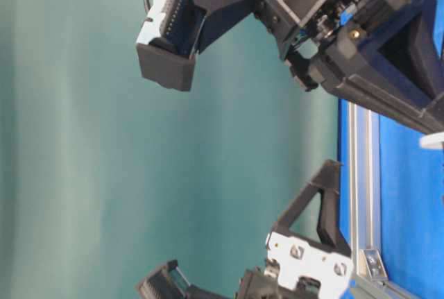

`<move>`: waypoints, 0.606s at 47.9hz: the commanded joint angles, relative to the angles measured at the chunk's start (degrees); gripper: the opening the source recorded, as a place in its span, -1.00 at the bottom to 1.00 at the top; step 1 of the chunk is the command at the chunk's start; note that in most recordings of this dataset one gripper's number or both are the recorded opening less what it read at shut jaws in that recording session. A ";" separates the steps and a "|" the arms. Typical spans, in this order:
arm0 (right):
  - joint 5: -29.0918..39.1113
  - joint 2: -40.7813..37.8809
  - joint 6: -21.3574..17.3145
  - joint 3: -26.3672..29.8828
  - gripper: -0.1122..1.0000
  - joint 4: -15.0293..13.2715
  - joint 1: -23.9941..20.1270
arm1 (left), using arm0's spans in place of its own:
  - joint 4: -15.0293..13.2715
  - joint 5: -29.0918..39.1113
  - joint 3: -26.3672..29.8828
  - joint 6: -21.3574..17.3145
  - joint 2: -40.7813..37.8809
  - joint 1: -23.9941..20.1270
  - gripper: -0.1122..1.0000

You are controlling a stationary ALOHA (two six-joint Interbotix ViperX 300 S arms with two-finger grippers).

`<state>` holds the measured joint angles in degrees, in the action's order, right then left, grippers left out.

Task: Insert the wire through the string loop located in the center.
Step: 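Move the open left gripper toward the plug emerging from the loop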

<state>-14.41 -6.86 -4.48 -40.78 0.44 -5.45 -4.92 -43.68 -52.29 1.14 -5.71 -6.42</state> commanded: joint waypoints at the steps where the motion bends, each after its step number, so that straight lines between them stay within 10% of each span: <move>1: -0.44 0.70 0.00 0.88 -0.85 -0.09 -0.09 | 0.18 -0.35 -0.18 -0.09 2.20 2.11 -0.80; 29: -0.44 0.70 0.09 0.79 -0.85 -0.18 -0.09 | 0.18 2.11 -0.88 -0.09 3.25 16.61 -0.80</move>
<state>-14.41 -6.86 -4.48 -40.69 0.26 -5.36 -4.83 -41.75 -53.79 1.14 -4.04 9.14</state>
